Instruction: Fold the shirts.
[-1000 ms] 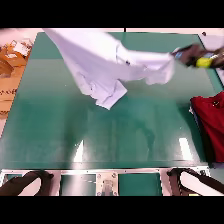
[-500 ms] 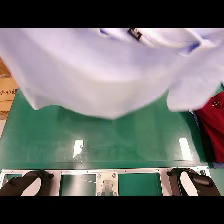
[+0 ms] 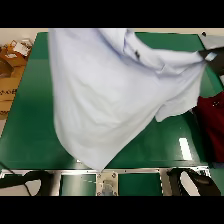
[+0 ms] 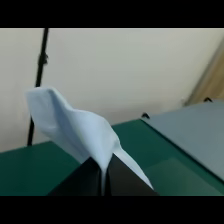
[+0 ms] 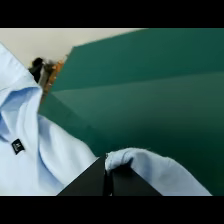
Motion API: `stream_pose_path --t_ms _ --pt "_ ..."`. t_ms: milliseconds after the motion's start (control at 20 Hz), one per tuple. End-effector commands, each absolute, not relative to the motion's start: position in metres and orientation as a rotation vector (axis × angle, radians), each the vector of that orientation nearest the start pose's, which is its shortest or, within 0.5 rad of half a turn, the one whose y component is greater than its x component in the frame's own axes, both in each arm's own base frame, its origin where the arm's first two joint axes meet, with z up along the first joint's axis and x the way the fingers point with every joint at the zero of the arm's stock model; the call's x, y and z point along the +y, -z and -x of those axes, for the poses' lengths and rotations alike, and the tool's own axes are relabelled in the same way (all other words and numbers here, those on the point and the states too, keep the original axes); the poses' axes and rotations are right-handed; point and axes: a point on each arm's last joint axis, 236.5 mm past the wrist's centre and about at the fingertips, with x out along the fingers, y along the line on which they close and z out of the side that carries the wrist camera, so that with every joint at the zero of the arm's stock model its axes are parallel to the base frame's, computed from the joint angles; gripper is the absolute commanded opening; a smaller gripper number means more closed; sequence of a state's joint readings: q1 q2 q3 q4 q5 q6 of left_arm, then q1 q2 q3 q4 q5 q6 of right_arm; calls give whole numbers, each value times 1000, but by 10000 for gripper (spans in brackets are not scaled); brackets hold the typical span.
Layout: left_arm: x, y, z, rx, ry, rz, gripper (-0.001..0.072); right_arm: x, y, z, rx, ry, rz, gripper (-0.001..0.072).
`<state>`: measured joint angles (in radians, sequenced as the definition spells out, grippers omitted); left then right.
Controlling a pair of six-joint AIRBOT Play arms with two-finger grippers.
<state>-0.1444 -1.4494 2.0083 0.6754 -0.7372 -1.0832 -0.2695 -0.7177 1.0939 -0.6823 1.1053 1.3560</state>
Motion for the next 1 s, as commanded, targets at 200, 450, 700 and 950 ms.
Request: stream_pose_path --t_ms 200,450,700,950 --pt "-370 -176 -557 412 886 178 26 55 -7 -370 1058 -244 -774 20" --pt "-392 -95 -541 642 939 228 306 40 83 -385 1209 -155 -833 24" --pt "-324 -115 -505 887 1002 294 405 8 18 -414 1135 -318 -723 484" --pt "-241 -131 -463 1130 977 341 24 -60 10 -404 1162 -237 -568 477"
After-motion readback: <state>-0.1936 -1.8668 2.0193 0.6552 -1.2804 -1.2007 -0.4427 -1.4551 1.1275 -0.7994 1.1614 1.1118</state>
